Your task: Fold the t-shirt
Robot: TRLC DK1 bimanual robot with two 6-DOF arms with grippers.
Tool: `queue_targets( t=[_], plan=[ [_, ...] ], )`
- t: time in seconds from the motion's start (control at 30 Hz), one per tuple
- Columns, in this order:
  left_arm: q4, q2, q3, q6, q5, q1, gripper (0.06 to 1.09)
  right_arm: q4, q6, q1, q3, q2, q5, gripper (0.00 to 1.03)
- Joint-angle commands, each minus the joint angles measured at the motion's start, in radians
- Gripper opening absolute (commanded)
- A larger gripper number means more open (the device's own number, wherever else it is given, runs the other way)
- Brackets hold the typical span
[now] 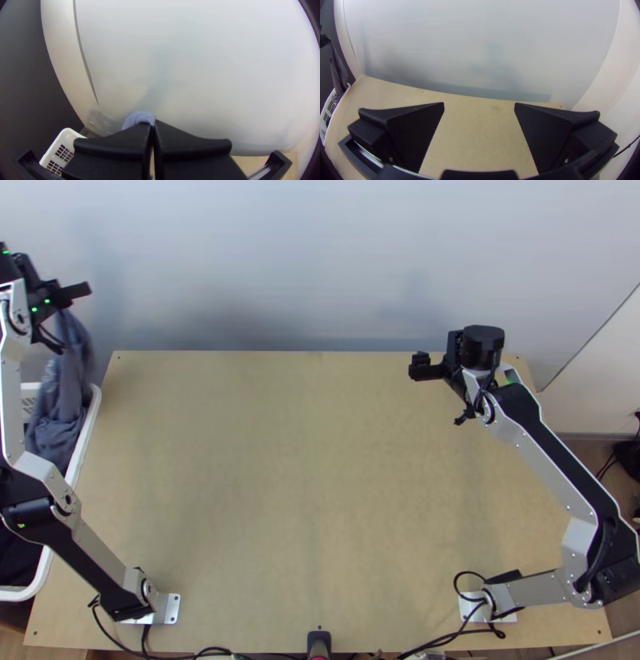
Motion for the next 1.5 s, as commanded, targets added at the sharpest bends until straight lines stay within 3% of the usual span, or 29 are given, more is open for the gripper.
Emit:
queue_targets(
  t=[0.0, 0.47, 0.93, 1.47],
  plan=[
    [-0.019, -0.063, 0.047, -0.007, -0.037, -0.147, 0.1, 0.026, 0.004, -0.001, -0.046, -0.039, 0.0, 0.98],
    [-0.016, -0.117, 0.07, 0.022, -0.134, -0.512, 0.09, 0.118, 0.033, -0.01, -0.263, -0.17, 0.0, 0.98],
    [-0.031, -0.017, 0.067, 0.057, -0.286, -0.889, 0.09, 0.177, 0.04, -0.082, -0.411, -0.275, 0.0, 0.98],
    [0.102, 0.151, 0.069, 0.085, -0.317, -1.162, 0.09, 0.198, 0.105, -0.186, -0.566, -0.372, -0.002, 0.98]
  ],
)
